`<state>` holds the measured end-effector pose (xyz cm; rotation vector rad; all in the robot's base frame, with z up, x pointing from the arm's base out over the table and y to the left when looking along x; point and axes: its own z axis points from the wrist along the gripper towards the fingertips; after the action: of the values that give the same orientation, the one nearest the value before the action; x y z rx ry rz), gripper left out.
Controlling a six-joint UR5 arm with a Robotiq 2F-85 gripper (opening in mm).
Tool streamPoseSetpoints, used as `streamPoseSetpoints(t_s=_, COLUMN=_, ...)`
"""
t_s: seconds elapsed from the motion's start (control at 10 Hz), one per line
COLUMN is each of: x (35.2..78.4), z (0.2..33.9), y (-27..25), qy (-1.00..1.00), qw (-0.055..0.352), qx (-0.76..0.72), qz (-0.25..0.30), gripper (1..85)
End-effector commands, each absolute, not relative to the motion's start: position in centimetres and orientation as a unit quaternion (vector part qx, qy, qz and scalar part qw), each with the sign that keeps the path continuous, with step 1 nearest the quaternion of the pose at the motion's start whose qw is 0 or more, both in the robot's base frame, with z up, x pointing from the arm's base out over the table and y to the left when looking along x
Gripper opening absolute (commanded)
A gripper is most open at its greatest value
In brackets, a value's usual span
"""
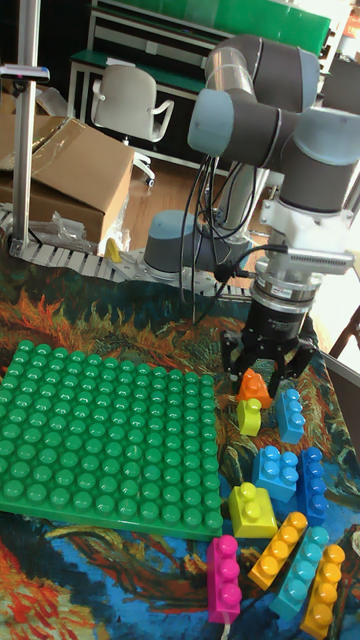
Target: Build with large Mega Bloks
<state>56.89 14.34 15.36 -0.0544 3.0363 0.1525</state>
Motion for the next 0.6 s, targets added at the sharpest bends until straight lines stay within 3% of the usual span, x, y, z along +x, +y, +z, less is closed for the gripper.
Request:
streamPoseSetpoints(t_s=0.0, x=56.6, z=14.6, y=16.5, qy=0.997, qw=0.041, qx=-0.038, qz=0.059, gripper=53.0)
streamPoseSetpoints(t_s=0.3, x=57.0, z=14.2, y=16.8, qy=0.997, qw=0.044, qx=-0.049, qz=0.05, gripper=56.3)
streamPoseSetpoints(t_s=0.5, x=59.0, z=12.0, y=20.8, qy=0.997, qw=0.054, qx=-0.013, qz=0.062, gripper=56.3)
